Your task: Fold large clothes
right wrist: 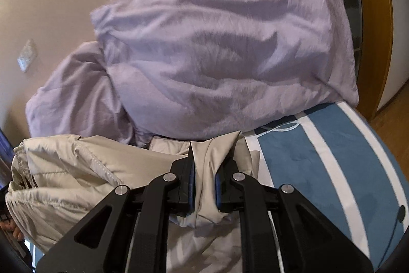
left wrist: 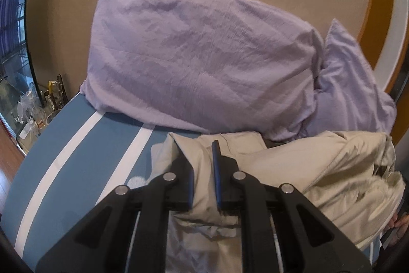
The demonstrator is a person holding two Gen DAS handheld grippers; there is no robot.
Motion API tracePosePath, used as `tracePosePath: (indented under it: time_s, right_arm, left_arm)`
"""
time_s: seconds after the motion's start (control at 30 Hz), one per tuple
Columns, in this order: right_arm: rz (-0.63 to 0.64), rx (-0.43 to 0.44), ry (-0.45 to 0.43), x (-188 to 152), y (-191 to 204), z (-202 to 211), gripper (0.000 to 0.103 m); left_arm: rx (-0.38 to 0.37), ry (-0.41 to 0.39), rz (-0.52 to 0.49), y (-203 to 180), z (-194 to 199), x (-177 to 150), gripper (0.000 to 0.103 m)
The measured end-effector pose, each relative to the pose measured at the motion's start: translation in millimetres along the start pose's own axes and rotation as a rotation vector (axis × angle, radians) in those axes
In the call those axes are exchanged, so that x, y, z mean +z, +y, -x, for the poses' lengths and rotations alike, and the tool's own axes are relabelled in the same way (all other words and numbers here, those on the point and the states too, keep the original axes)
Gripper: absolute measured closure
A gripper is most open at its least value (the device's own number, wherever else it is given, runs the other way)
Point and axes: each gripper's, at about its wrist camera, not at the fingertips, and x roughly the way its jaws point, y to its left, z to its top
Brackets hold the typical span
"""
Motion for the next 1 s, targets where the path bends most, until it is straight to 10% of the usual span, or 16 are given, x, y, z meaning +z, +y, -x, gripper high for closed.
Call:
tracePosePath:
  time_s: [0.7,0.8,0.93,1.0]
  right_arm:
    - [-0.089,-0.109,0.140,-15,-21,-123,0.081]
    - [-0.108,-0.090,0.165,-12,-25,-119,0.077]
    - [-0.163,-0.059,0.142,-3,-34,-91,0.052]
    - [-0.157,-0.090,0.092,1,-34,-73,0.039]
  left_arm:
    - [0.149,0.096,0.027,-4,-135,-6,0.078]
    - [0.117,0.123,0.039,0,-134,-3,0.068]
    - [0.116,0.077,0.048,6,-112,2,0.015]
    - [0.132,0.029,0.028,7,-94,6,0.013]
